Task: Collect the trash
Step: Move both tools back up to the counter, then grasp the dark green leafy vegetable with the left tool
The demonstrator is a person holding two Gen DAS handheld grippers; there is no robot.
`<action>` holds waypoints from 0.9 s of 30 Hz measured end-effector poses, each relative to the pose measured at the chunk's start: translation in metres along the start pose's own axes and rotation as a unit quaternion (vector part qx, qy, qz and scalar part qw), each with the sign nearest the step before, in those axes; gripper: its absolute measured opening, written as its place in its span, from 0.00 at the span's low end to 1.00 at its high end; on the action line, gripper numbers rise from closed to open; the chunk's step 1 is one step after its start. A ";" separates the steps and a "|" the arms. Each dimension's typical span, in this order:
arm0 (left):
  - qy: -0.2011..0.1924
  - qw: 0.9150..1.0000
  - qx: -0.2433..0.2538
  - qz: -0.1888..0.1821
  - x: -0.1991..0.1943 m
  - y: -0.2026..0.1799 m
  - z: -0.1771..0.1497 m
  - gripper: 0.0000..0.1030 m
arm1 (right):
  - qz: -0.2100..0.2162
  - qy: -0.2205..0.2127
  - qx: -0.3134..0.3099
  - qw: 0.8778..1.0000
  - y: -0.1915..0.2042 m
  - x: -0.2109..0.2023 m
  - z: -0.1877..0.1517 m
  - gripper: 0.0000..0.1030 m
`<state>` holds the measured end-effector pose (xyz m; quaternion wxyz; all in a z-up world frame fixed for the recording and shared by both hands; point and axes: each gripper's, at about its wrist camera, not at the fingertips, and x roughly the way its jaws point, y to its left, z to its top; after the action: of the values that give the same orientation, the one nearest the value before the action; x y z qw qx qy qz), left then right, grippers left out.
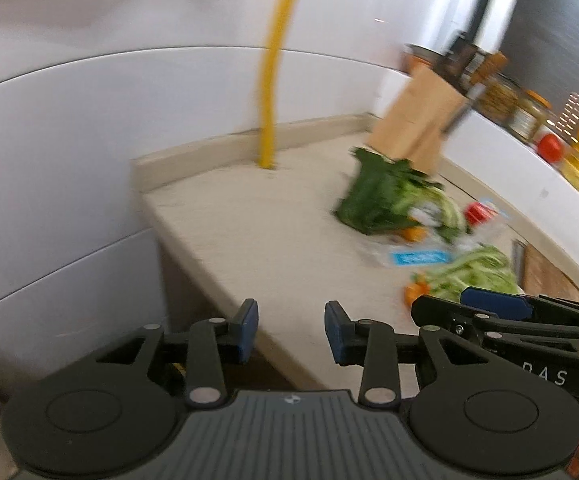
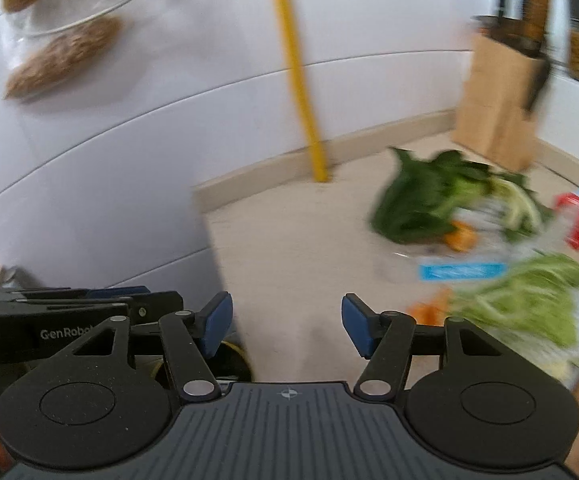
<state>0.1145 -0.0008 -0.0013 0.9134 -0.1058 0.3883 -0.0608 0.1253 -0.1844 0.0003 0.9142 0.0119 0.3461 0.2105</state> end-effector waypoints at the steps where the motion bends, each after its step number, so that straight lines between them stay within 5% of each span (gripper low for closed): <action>1: 0.003 1.000 0.008 -0.010 0.002 -0.005 0.000 0.30 | -0.010 -0.001 0.008 1.000 -0.005 -0.004 -0.003 0.66; 13: 0.026 0.994 0.070 -0.079 0.031 -0.050 0.009 0.31 | -0.106 -0.015 0.069 0.992 -0.052 -0.039 -0.029 0.67; 27: 0.033 0.992 0.092 -0.083 0.066 -0.073 0.031 0.35 | -0.130 -0.008 0.094 0.987 -0.098 -0.020 -0.017 0.69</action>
<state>0.1809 -0.0794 -0.0089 0.8975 -0.0515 0.4013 -0.1753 0.1378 -0.2834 -0.0170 0.9313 0.0545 0.3556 0.0565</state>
